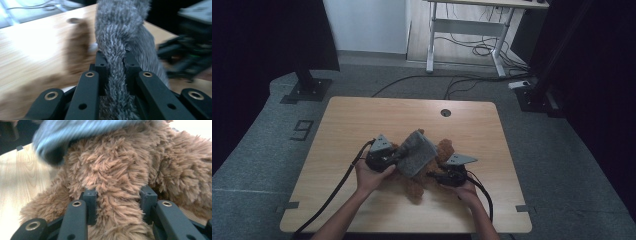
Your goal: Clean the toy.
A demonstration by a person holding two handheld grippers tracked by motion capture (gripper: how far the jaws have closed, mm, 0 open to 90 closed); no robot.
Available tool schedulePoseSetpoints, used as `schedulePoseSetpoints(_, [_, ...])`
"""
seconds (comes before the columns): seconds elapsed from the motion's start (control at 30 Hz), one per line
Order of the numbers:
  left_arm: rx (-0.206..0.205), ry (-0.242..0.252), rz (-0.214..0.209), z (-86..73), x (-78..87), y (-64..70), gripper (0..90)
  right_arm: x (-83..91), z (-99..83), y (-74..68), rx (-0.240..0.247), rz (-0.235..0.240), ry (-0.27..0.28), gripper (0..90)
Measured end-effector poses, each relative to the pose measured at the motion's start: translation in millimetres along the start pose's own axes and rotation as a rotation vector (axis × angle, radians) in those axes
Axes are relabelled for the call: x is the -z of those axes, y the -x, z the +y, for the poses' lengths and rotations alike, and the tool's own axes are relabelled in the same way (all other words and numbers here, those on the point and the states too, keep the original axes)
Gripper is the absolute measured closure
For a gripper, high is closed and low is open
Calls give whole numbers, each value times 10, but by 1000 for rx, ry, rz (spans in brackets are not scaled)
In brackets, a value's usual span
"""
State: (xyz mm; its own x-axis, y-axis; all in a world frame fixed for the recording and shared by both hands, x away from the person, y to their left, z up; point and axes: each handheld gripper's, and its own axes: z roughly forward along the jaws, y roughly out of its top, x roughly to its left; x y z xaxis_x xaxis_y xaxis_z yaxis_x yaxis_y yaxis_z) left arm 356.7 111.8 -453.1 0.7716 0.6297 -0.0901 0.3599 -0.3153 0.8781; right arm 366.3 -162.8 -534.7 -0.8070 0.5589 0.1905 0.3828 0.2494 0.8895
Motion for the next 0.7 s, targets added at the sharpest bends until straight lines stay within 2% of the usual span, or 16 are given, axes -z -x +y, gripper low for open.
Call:
schedulePoseSetpoints(0.07, [-20,-12,-32,-6,-70,118,779,-2,-1,6,-5,0,2,604])
schedulePoseSetpoints(0.1, [-31,-42,-47,-51,-193,222,778,-1,-2,5,-6,1,2,604])
schedulePoseSetpoints(0.2, [-28,-59,-20,-83,-287,216,776,-1,-2,1,-2,0,0,604])
schedulePoseSetpoints(0.23, [-2,-61,-5,-67,-312,142,776,-1,-2,-2,-3,-3,-1,606])
schedulePoseSetpoints(0.27, [-2,-61,-5,-67,-312,142,776,-1,-2,-2,-3,-3,-1,606])
schedulePoseSetpoints(0.37, [33,-74,37,-19,-297,-34,776,-4,0,2,-9,-6,1,607])
schedulePoseSetpoints(0.4, [31,-96,64,-2,-236,-139,777,-5,3,8,-18,-6,2,607])
schedulePoseSetpoints(0.47, [37,-93,72,0,-202,-175,777,-4,3,8,-19,-7,1,607])
schedulePoseSetpoints(0.53, [46,-82,103,1,-83,-276,777,-5,3,2,-18,-10,2,607])
schedulePoseSetpoints(0.6, [111,-49,87,-39,95,-451,775,-7,2,0,-19,-10,1,607])
schedulePoseSetpoints(0.63, [111,-49,87,-39,95,-451,774,-7,2,0,-19,-10,1,607])
schedulePoseSetpoints(0.7, [131,-29,89,-65,199,-508,774,-10,4,-5,-17,-13,0,607])
